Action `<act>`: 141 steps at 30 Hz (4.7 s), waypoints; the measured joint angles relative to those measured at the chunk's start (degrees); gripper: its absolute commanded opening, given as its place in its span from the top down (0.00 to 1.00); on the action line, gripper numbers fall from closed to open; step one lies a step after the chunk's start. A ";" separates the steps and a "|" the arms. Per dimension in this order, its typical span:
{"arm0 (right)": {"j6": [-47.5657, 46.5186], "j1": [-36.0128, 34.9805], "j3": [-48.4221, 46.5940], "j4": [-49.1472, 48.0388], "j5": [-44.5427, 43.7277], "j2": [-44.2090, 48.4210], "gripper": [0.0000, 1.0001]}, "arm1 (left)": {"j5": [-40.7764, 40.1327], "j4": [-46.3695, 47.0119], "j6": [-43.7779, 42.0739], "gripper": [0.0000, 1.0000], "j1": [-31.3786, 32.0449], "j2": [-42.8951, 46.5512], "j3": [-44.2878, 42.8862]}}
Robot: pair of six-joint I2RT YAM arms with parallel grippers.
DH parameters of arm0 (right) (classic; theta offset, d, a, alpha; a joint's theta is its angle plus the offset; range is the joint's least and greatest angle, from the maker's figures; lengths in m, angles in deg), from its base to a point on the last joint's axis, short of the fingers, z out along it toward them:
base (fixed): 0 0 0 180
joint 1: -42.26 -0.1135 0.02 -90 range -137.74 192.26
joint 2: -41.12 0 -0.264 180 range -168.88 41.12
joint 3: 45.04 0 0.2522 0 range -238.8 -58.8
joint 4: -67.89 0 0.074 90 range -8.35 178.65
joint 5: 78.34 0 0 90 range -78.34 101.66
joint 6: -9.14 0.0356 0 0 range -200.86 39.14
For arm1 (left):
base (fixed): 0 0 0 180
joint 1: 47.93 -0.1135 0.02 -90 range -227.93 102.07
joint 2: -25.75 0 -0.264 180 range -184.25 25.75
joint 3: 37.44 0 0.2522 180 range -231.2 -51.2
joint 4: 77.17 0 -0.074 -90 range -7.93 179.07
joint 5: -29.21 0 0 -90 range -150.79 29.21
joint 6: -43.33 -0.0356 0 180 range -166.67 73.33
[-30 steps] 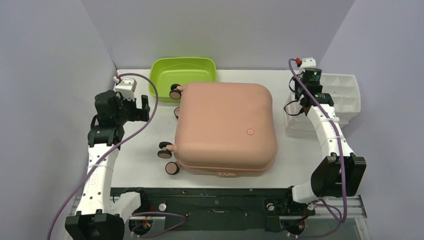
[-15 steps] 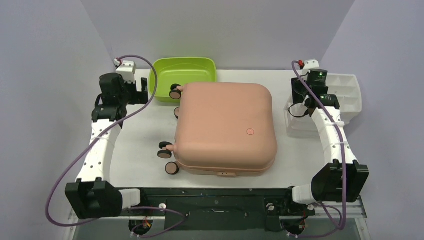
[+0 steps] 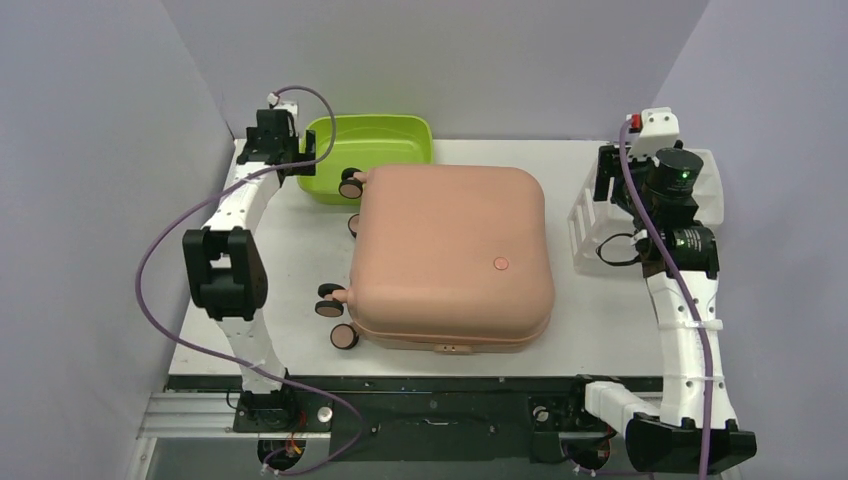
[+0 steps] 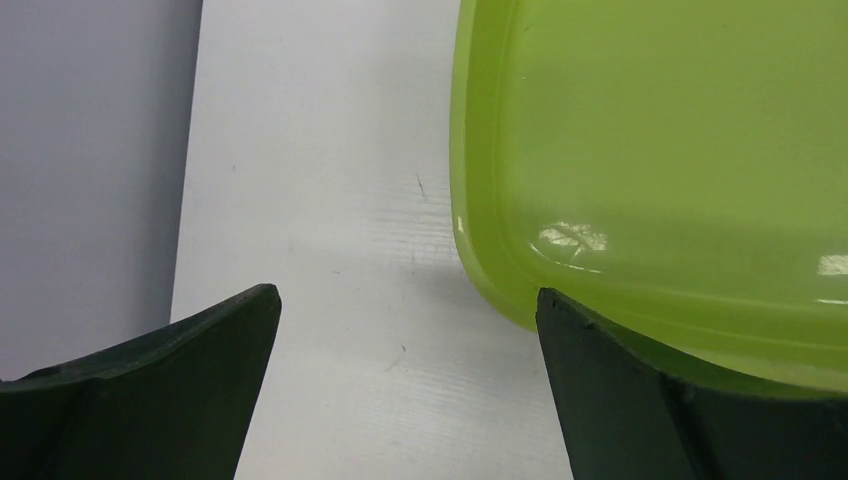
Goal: Open, take out, and arrange the luggage
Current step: Move the bin to the center of the board, then rotate the bin at the corner of the board.
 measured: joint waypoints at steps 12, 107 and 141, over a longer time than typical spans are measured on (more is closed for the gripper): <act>4.02 -1.11 5.88 0.63 5.75 7.19 0.35 | -6.43 -6.84 1.51 0.19 0.00 -16.31 -11.87; 6.16 -3.37 13.09 -0.50 9.75 12.39 0.37 | 19.71 -8.68 -44.89 0.92 -4.74 17.38 36.33; -7.91 -17.25 16.85 4.26 10.27 14.49 0.34 | 6.71 -15.10 -9.79 0.04 0.98 24.98 36.74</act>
